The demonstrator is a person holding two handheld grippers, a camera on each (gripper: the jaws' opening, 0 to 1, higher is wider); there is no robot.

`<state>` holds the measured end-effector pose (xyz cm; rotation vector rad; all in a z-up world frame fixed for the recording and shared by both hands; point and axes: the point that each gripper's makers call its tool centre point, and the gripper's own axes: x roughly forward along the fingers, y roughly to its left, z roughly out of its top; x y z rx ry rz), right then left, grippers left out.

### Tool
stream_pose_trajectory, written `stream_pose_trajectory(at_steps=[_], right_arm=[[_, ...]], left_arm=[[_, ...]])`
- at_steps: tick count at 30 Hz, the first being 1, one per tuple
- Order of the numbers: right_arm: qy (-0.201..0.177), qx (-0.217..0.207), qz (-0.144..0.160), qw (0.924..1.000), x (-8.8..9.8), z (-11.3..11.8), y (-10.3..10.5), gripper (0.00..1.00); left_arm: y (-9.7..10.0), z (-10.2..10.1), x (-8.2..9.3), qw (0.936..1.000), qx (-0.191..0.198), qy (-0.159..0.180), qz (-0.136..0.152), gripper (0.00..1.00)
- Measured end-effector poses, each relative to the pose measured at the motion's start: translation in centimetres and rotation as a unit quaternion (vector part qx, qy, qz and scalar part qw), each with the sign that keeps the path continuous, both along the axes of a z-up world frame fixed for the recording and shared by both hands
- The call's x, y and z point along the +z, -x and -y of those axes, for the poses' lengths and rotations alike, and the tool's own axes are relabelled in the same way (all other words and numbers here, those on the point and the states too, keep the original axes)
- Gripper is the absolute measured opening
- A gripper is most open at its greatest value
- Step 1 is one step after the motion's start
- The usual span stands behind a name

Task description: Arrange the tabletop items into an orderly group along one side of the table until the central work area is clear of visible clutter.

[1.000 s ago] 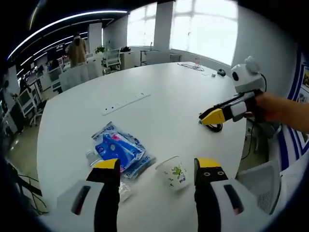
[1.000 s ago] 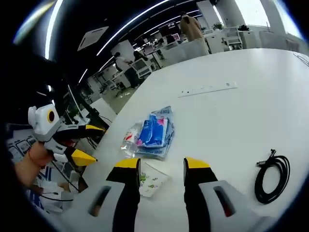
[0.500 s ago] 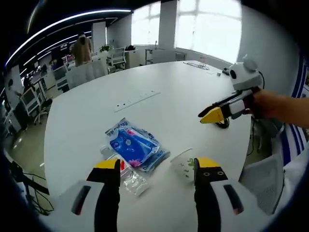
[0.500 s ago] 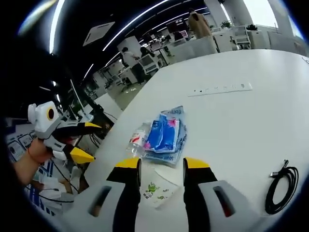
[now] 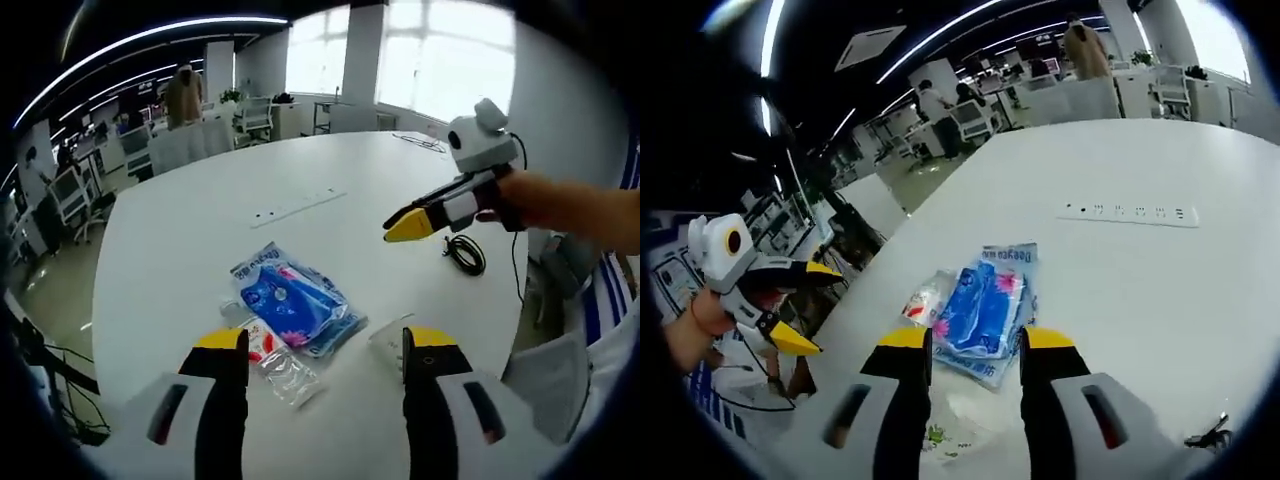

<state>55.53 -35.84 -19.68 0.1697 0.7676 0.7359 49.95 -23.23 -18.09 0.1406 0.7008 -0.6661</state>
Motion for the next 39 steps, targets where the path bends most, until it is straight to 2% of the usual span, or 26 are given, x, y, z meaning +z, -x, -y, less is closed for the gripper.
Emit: stream_pose_trajectory(at_steps=[6,9,18,29,30,33,39], right_arm=[[0.017,0.045,0.007,0.9988,-1.1,-1.2,-2.6,0.33],[0.024,0.063,0.007,0.9977,-1.7,-1.8,-3.2,0.32],[0.063,0.160,0.026,0.9847,-4.2,-4.1,-5.2,0.31],[0.110,0.262,0.073,0.9560,-6.3,-5.3,-7.5,0.29],[0.123,0.282,0.084,0.9477,-6.7,-5.3,-7.9,0.28],[0.139,0.304,0.091,0.9381,-7.4,-5.5,-8.3,0.28],[0.140,0.345,0.105,0.9222,-8.3,-6.6,-8.9,0.27]], left_arm=[[-0.6,-0.5,-0.4,0.9998,0.016,0.011,-0.004,0.63],[-0.8,-0.6,-0.7,0.9997,0.020,0.013,-0.006,0.63],[-1.5,-1.2,-2.1,0.9980,0.051,0.033,-0.018,0.63],[-1.4,-0.7,-3.3,0.9932,0.087,0.066,-0.039,0.63],[-1.4,-0.5,-3.6,0.9927,0.091,0.068,-0.041,0.63],[-1.2,-0.3,-4.1,0.9912,0.097,0.076,-0.048,0.62],[-1.0,0.3,-4.7,0.9893,0.102,0.088,-0.057,0.62]])
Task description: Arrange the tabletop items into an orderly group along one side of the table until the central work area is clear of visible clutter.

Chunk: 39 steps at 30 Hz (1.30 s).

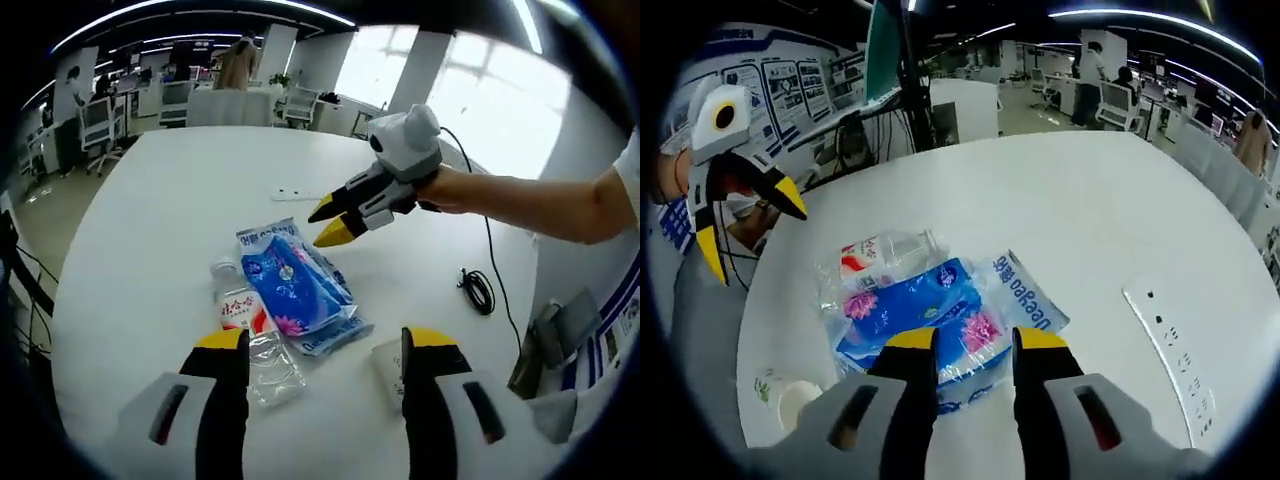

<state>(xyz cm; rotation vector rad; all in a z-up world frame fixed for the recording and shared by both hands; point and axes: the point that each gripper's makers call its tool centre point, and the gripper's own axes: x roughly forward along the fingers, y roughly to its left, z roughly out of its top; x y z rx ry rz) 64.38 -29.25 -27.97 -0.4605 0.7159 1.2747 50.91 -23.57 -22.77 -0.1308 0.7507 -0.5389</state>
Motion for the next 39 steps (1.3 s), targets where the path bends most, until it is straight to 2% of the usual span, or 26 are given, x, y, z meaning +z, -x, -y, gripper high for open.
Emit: stream_pose_trajectory(at_steps=[3,13,18,21,24,27,35,39], right_arm=[[0.017,0.018,0.008,0.9997,-0.9,-0.2,-0.5,0.26],[0.025,0.057,0.008,0.9980,-2.7,-1.7,-1.7,0.26],[0.031,0.074,-0.007,0.9968,-3.7,-1.9,-1.8,0.19],[0.028,0.086,-0.004,0.9959,-3.5,-2.1,-1.6,0.21],[0.033,0.097,0.008,0.9947,-3.6,-2.0,-1.9,0.16],[0.034,0.097,0.006,0.9947,-4.0,-2.0,-2.1,0.15],[0.044,0.105,0.019,0.9933,-4.2,-1.5,-2.3,0.00],[0.042,0.100,0.014,0.9940,-4.0,-0.8,-2.2,0.00]], left_arm=[[0.1,0.1,-0.4,1.0000,0.001,0.001,-0.004,0.62],[0.1,0.0,-0.8,0.9999,0.008,0.009,-0.009,0.62],[0.0,0.1,-1.0,0.9998,0.010,0.012,-0.010,0.62],[0.0,0.0,-1.1,0.9998,0.011,0.011,-0.011,0.62],[0.0,0.0,-1.2,0.9998,0.012,0.013,-0.012,0.61],[0.0,0.1,-1.4,0.9998,0.012,0.013,-0.014,0.61],[0.0,0.5,-1.6,0.9998,0.007,0.013,-0.015,0.61],[0.0,0.7,-1.6,0.9998,0.005,0.014,-0.016,0.61]])
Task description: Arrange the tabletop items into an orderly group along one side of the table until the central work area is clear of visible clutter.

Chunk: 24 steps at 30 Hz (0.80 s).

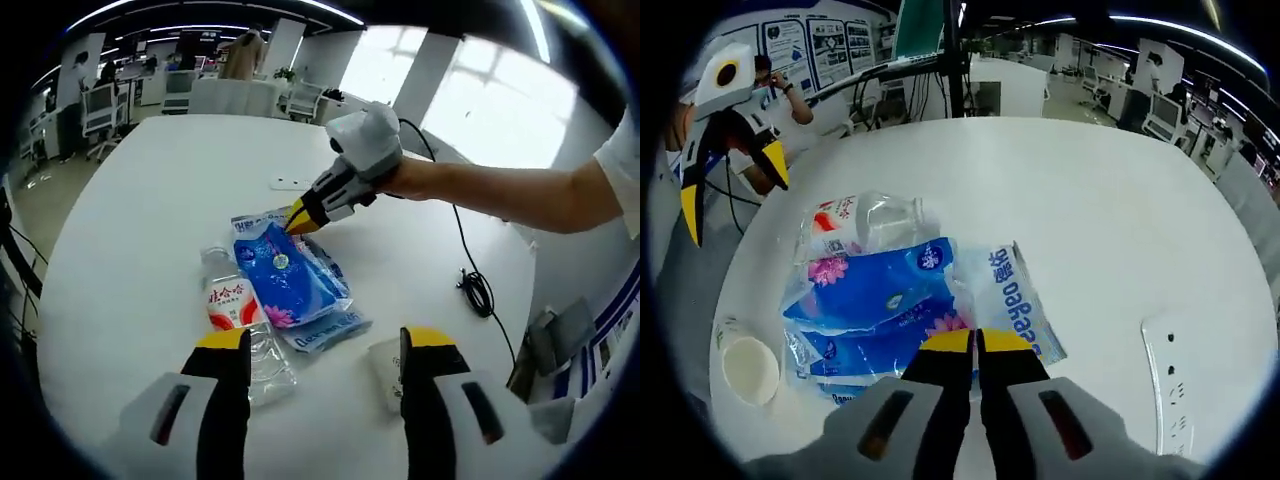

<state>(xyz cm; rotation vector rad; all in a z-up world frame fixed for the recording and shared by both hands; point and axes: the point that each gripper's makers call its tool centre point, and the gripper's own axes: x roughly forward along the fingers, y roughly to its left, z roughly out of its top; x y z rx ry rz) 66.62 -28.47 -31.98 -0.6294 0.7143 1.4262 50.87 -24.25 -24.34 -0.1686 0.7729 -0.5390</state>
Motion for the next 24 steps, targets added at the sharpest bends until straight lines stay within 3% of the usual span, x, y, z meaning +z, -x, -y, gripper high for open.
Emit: stream_pose_trajectory(at_steps=[8,24], right_arm=[[-0.006,-0.021,-0.012,0.9997,0.4,1.1,0.5,0.00],[-0.057,-0.103,-0.026,0.9927,4.9,3.4,1.7,0.00]], left_arm=[[-0.1,0.5,0.2,1.0000,-0.004,0.003,0.001,0.60],[-0.8,2.1,1.0,0.9998,-0.008,0.012,0.013,0.56]])
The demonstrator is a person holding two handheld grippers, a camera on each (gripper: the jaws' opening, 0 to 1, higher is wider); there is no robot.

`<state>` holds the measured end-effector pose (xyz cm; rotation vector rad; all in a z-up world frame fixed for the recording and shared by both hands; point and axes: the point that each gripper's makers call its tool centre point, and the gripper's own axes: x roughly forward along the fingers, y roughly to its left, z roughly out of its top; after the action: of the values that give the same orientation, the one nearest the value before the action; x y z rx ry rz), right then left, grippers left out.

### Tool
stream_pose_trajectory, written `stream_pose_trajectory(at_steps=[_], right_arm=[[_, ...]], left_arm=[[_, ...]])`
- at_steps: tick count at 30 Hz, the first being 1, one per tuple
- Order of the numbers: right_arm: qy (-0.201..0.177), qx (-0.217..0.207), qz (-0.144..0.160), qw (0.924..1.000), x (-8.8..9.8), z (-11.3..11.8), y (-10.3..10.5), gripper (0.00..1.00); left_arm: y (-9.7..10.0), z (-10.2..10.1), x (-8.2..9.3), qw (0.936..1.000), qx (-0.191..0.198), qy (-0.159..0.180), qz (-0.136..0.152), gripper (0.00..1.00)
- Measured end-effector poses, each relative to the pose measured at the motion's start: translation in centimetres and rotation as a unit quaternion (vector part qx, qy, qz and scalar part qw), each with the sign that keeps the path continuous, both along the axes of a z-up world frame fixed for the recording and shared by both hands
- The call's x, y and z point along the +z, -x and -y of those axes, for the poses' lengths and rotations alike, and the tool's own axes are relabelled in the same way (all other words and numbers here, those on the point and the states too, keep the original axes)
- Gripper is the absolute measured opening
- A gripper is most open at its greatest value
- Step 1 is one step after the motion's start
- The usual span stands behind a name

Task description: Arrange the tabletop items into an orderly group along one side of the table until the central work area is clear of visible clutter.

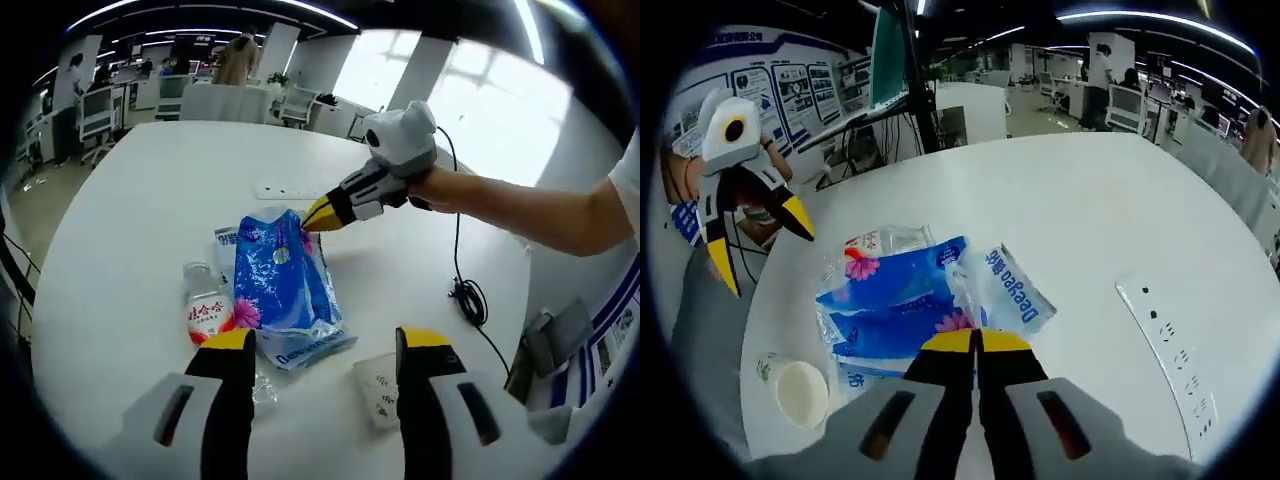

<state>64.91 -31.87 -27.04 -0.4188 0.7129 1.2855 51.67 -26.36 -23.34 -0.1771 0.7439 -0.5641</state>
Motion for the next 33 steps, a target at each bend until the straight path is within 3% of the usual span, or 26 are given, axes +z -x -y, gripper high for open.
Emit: stream_pose_trajectory(at_steps=[15,33], right_arm=[[-0.025,-0.056,0.015,0.9980,3.9,0.6,1.4,0.00],[-0.068,-0.146,0.021,0.9868,7.9,2.0,3.2,0.00]], left_arm=[[-0.5,-1.1,1.9,0.9990,0.037,0.002,0.023,0.52],[-0.5,-0.4,3.3,0.9978,0.055,0.004,0.038,0.43]])
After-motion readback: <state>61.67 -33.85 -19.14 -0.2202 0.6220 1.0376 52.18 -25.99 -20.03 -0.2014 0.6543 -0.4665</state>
